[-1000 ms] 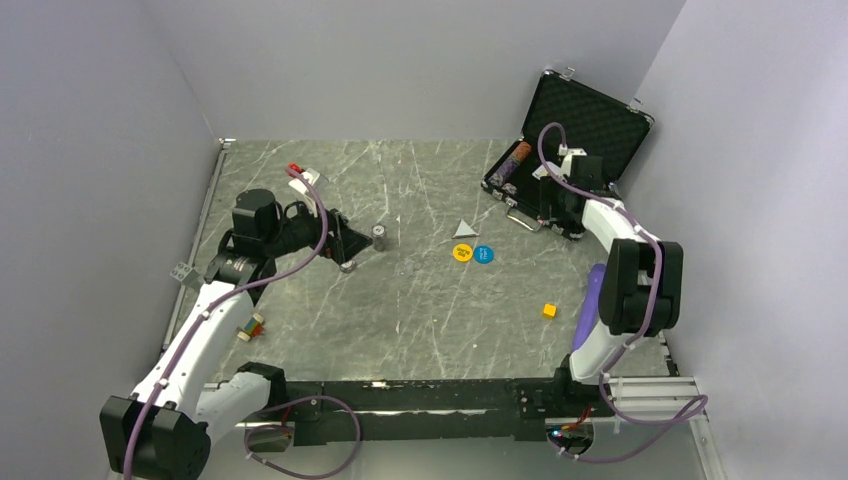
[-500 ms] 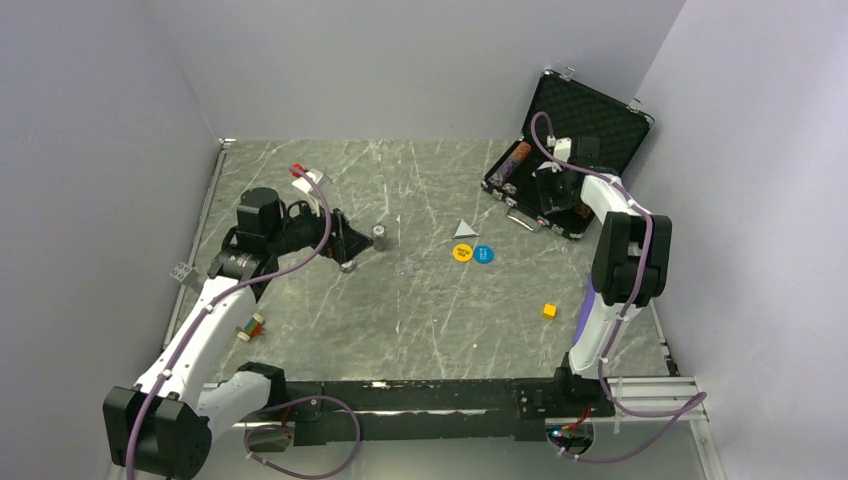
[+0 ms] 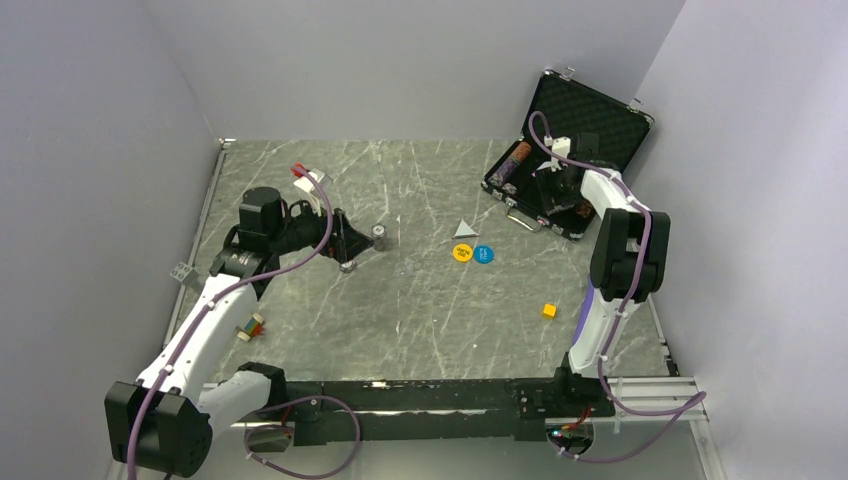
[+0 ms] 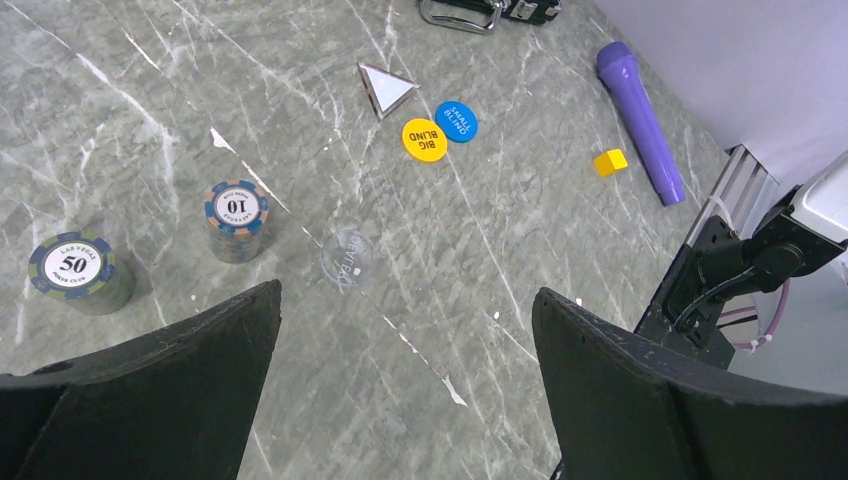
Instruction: Pack up texas hold em set
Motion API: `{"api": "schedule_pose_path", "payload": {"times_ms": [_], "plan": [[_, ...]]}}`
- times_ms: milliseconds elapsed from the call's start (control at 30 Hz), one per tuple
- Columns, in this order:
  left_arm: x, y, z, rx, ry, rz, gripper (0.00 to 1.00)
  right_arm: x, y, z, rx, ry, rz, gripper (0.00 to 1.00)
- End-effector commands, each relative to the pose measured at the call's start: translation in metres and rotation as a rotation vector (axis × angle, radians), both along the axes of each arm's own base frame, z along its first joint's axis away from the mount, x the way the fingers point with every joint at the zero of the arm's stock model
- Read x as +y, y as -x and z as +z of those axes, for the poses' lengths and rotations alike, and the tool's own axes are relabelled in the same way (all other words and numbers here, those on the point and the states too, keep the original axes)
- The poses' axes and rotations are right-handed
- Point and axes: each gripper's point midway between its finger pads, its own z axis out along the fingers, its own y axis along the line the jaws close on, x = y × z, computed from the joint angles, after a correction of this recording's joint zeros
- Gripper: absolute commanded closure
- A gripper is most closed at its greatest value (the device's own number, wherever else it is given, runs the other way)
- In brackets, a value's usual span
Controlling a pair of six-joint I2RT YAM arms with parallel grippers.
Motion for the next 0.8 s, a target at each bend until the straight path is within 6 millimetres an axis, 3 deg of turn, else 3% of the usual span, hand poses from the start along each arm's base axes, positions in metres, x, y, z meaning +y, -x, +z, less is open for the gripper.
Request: {"api": "schedule_pose_path", "payload": {"times_ms": [0, 767], "plan": [[-0.002, -0.001, 0.010, -0.041, 0.009, -0.025, 0.01, -0.011, -0.010, 0.018, -0.033, 0.053, 0.007, 1.00], [-0.001, -0.002, 0.007, -0.037, -0.002, -0.023, 0.01, -0.012, -0.022, -0.001, -0.004, 0.059, 0.032, 1.00]]}}
